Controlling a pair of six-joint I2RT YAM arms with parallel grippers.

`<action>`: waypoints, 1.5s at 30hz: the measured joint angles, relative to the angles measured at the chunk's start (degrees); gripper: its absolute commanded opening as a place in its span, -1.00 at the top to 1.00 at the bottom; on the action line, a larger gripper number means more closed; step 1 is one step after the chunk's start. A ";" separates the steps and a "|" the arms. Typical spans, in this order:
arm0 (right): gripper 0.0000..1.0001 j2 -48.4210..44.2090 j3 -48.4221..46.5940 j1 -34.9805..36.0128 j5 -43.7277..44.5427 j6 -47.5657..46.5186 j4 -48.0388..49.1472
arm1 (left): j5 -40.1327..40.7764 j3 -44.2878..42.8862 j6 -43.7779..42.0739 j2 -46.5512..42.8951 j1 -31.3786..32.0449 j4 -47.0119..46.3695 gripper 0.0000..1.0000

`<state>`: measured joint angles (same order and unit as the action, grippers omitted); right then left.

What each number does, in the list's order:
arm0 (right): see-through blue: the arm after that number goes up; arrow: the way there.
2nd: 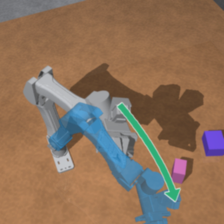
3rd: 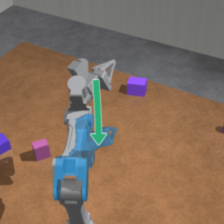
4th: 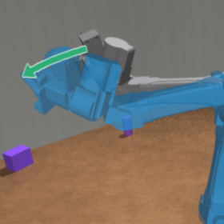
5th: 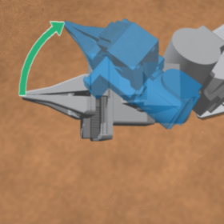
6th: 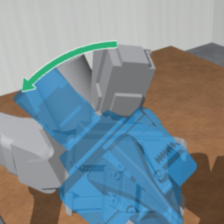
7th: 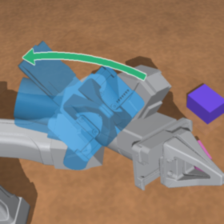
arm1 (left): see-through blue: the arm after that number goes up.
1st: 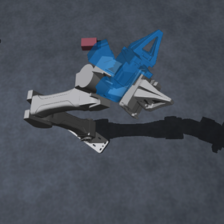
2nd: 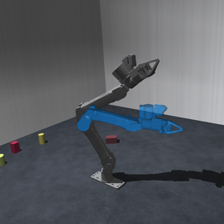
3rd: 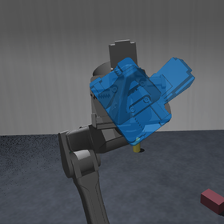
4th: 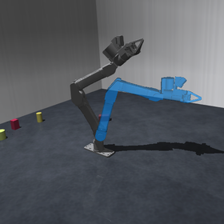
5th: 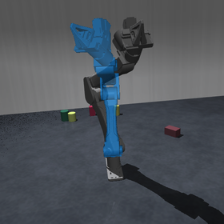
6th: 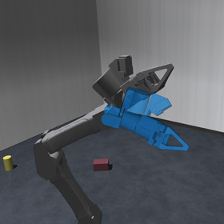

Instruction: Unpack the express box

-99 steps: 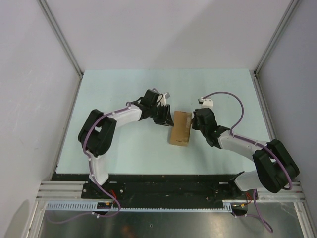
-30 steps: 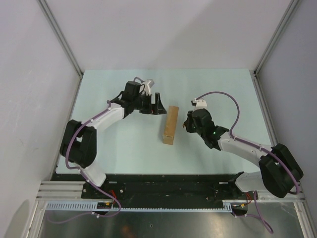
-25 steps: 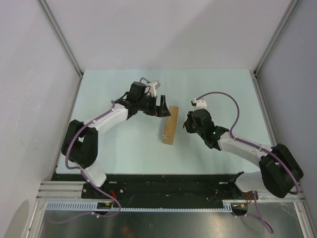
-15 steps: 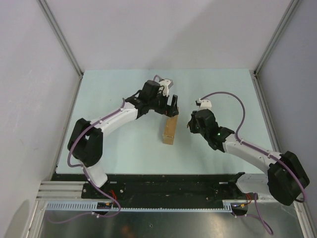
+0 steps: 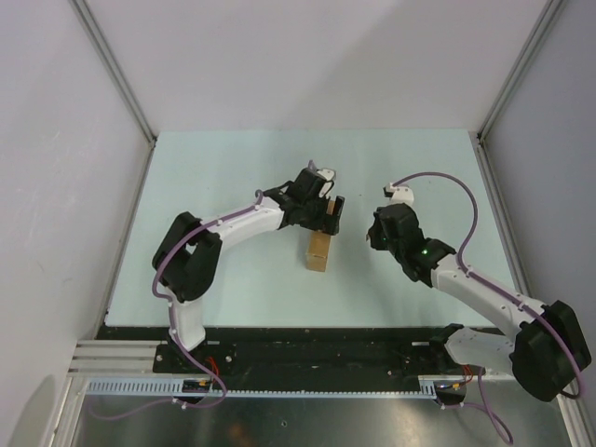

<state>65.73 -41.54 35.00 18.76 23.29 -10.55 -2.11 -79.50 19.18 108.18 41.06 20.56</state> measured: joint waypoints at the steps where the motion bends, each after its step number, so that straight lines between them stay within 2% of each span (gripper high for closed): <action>1: 1.00 -0.17 0.00 -0.17 -0.02 0.00 -0.24 | 0.22 -0.02 0.15 0.20 0.11 0.22 -0.77; 3: 1.00 -0.76 0.00 -0.68 -0.17 0.00 -0.72 | 0.44 -0.09 0.46 0.44 0.20 0.66 -0.57; 6: 1.00 -1.88 0.00 -1.14 -0.37 0.00 -1.16 | 0.46 -0.48 0.63 0.48 0.20 1.40 -0.41; 12: 1.00 -3.30 0.02 -1.51 -1.27 -0.52 -1.44 | -0.15 -0.98 -2.25 0.50 0.20 1.73 -0.26; 16: 1.00 -3.82 0.02 -1.77 -1.86 -1.09 -1.57 | -0.81 -0.98 -5.14 0.50 0.20 1.86 -0.26; 21: 1.00 -3.91 0.02 -2.08 -2.67 -1.29 -1.55 | 0.96 -1.81 -4.79 0.50 0.15 3.74 -0.26; 24: 1.00 -3.91 0.04 -2.14 -2.99 -1.29 -1.31 | 3.28 -2.32 -0.72 0.48 -0.28 5.62 -0.27; 31: 1.00 -2.73 0.04 -2.14 -4.20 -1.07 0.22 | 5.46 2.25 17.49 -4.02 -5.14 7.67 -0.37; 35: 1.00 -1.92 0.07 -2.14 -4.59 -0.83 0.72 | 8.39 3.21 24.94 -6.19 -5.35 8.94 -0.43; 41: 1.00 -1.64 0.07 -2.14 -4.70 -0.76 1.53 | 8.46 0.92 28.39 -5.51 -3.10 9.53 -0.45; 45: 1.00 -1.66 0.07 -2.14 -4.68 -0.59 1.79 | 7.26 -0.55 28.61 -4.31 -2.75 9.01 -0.74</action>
<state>64.07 -41.47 32.86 14.09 22.70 -8.75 5.15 -80.05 47.79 103.88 38.30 29.56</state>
